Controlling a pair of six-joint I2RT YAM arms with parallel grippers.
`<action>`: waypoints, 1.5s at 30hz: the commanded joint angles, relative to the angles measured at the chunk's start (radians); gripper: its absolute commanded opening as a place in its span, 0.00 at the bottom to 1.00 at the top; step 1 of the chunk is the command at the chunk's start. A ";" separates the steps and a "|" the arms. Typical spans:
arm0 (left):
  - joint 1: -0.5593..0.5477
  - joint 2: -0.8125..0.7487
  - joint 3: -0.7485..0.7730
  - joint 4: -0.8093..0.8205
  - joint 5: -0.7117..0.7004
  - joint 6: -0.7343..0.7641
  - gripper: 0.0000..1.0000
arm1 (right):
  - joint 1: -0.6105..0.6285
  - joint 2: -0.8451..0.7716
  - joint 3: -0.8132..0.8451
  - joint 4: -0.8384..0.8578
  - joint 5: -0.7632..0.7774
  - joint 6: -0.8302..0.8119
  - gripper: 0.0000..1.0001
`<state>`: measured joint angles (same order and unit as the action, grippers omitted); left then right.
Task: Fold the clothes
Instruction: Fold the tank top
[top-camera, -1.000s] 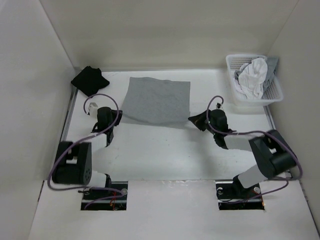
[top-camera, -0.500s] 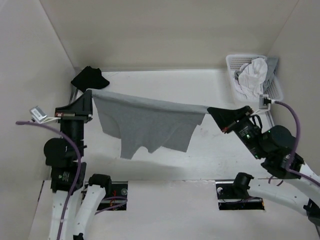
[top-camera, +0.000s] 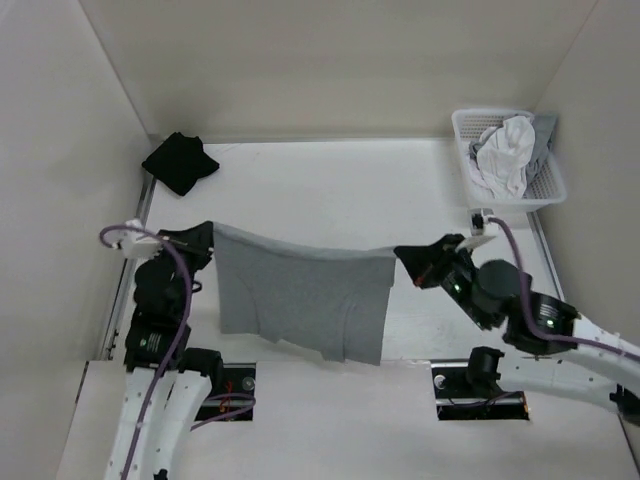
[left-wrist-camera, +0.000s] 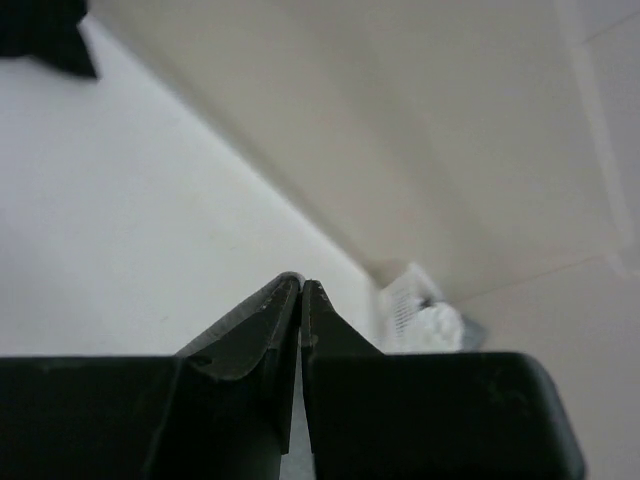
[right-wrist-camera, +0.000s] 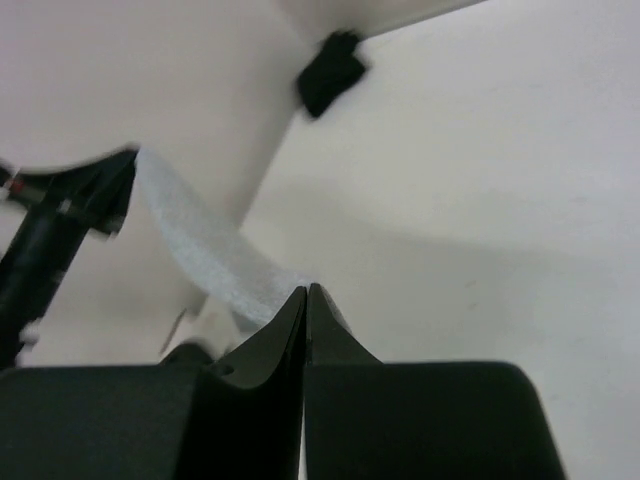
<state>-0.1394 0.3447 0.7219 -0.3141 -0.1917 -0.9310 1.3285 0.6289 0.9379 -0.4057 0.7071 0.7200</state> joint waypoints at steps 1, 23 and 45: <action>0.016 0.158 -0.117 0.102 -0.025 -0.009 0.00 | -0.308 0.096 -0.060 0.107 -0.243 -0.033 0.00; 0.068 1.291 0.265 0.619 0.072 -0.074 0.00 | -1.105 1.132 0.328 0.507 -0.966 0.001 0.00; 0.128 0.912 -0.387 0.783 0.190 -0.086 0.01 | -0.980 0.867 -0.352 0.752 -0.793 0.078 0.00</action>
<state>-0.0086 1.2766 0.3840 0.4088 -0.0284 -1.0363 0.3420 1.5093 0.6025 0.2726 -0.1360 0.7803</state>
